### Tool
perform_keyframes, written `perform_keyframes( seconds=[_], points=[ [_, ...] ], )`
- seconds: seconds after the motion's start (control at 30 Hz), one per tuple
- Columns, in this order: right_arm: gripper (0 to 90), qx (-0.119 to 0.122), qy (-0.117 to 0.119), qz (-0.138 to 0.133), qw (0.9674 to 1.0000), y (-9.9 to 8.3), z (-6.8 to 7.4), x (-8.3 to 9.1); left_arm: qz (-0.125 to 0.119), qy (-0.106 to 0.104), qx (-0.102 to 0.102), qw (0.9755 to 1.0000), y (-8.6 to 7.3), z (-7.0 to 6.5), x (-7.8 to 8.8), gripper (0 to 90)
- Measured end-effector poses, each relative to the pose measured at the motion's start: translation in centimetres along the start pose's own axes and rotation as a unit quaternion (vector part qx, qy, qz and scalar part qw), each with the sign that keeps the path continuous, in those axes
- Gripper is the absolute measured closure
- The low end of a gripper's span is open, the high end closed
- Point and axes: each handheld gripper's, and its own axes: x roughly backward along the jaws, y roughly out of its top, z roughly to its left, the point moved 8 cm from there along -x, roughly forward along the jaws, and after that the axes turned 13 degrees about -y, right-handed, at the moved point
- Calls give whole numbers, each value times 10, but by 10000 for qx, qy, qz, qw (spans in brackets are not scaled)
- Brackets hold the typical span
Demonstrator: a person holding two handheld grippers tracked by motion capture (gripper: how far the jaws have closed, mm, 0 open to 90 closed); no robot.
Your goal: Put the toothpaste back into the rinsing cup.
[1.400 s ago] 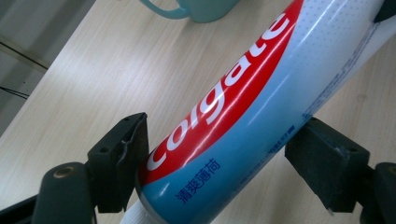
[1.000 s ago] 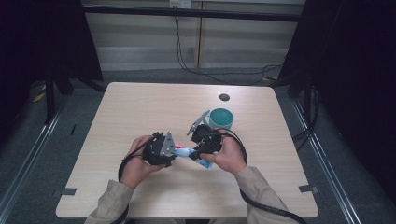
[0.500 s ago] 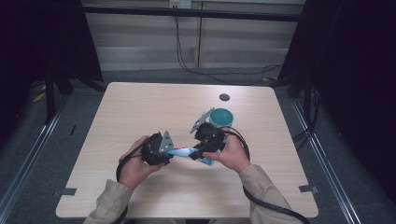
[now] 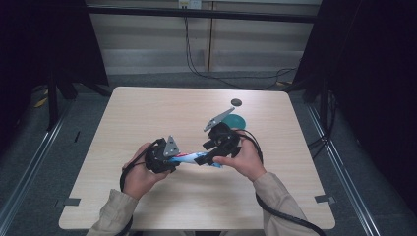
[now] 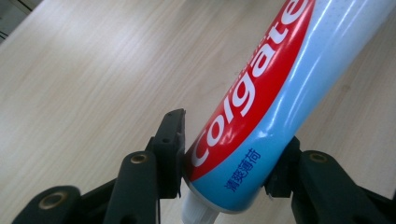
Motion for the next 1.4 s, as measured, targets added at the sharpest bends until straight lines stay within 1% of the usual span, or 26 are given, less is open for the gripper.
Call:
perform_keyframes(
  seconds=[0.03,0.1,0.13,0.2,0.23,0.27,0.33,0.43,0.47,0.5,0.57,0.63,0.67,0.7,0.8,0.83,0.87,0.93,0.97,1.0,1.03,1.23,1.3,1.33,1.37,1.4],
  points=[
    [282,-11,-82,-147,9999,3,-4,7,-15,-10,103,9999,-1,2,2,577],
    [272,-70,-68,-196,9998,4,-5,9,-36,-10,166,9999,-3,3,3,578],
    [251,-132,-133,-322,9993,5,-11,17,-36,39,229,9997,-4,5,5,579],
    [248,-119,-231,-413,9988,5,-16,21,-12,20,281,9996,-7,8,8,579],
    [241,-130,-241,-452,9986,5,-19,24,-69,0,349,9994,-7,10,10,580],
    [225,-201,-264,-495,9982,4,-21,27,-115,-18,434,9990,-8,11,12,580],
    [216,-253,-268,-527,9979,3,-24,29,-125,-9,458,9989,-9,13,14,580],
    [211,-298,-400,-619,9968,-2,-33,34,-141,-37,600,9981,-11,18,19,581],
    [211,-298,-400,-619,9968,-2,-33,34,-141,-37,600,9981,-11,18,19,581],
    [193,-341,-403,-764,9957,-3,-36,38,-209,-49,671,9975,-12,20,20,582],
    [164,-374,-346,-851,9951,-5,-39,40,-221,-73,736,9970,-14,21,21,582],
    [166,-435,-325,-881,9946,-8,-41,41,-265,-84,787,9965,-15,22,22,583],
    [166,-435,-325,-881,9946,-8,-41,41,-265,-84,787,9965,-15,22,22,582],
    [167,-490,-279,-901,9943,-12,-43,41,-293,-102,874,9957,-16,23,22,582],
    [173,-512,-257,-918,9941,-17,-45,39,-293,-100,889,9956,-18,24,22,583],
    [180,-545,-253,-939,9938,-21,-45,37,-292,-193,977,9946,-19,24,22,584],
    [183,-541,-234,-941,9938,-22,-45,37,-292,-193,977,9946,-19,24,22,584],
    [186,-561,-223,-889,9942,-24,-45,34,-325,-178,1027,9940,-19,24,22,585],
    [197,-557,-223,-847,9946,-25,-44,32,-383,-215,1086,9931,-18,23,22,585],
    [232,-497,-195,-799,9954,-27,-42,28,-397,-220,1080,9931,-17,23,23,586],
    [234,-496,-161,-795,9955,-28,-40,26,-461,-296,1145,9919,-16,23,23,586],
    [234,-474,-140,-826,9954,-30,-36,18,-504,-345,1176,9912,-14,22,24,595],
    [235,-483,-120,-858,9951,-31,-33,13,-579,-491,1240,9894,-12,18,23,624],
    [235,-483,-120,-858,9951,-31,-33,13,-579,-491,1240,9894,-12,18,23,655],
    [234,-483,-90,-915,9946,-31,-31,11,-689,-605,1372,9863,-10,17,23,678],
    [234,-483,-90,-915,9946,-31,-31,11,-689,-605,1372,9863,-10,17,23,683]
  ],
)
